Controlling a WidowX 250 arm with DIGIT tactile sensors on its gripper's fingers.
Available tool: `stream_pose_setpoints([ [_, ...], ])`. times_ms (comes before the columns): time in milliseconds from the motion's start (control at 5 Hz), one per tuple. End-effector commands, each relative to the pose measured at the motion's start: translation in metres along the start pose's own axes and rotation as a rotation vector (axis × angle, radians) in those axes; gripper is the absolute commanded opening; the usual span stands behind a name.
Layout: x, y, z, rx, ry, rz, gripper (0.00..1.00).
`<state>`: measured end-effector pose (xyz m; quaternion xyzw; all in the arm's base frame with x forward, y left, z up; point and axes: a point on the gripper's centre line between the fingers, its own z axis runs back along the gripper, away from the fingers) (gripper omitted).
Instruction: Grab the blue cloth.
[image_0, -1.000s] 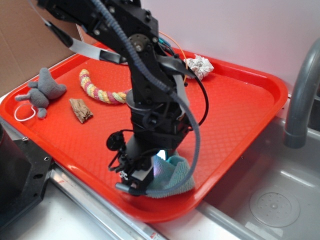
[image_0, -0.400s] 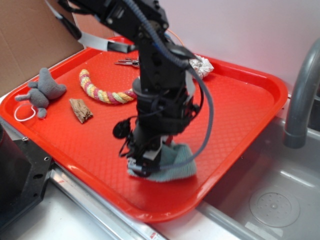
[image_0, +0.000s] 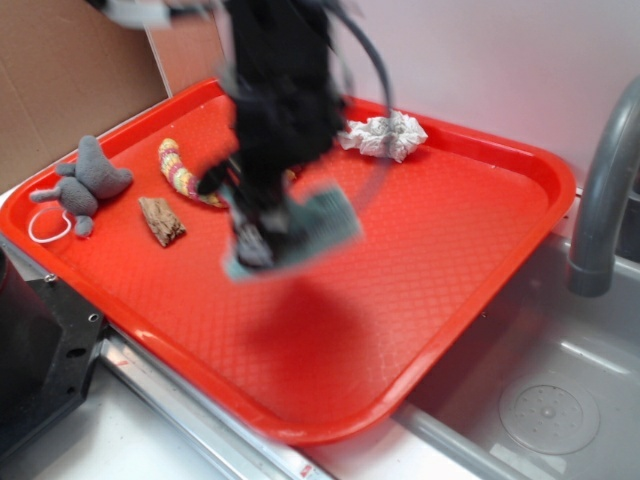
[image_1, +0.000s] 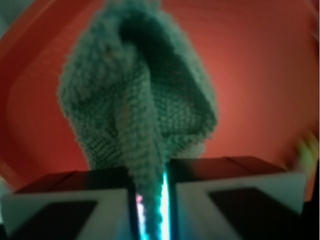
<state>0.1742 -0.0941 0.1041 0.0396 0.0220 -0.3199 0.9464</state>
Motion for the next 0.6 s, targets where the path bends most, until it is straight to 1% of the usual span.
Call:
stream_pose_setpoints([
  [0,-0.049,0.045,0.063,-0.085,-0.103,0.500,0.00],
  [200,-0.061,0.052,0.073,-0.100,-0.116,0.750,0.00],
  [400,-0.064,0.053,0.077,-0.038,-0.113,0.991,0.00],
])
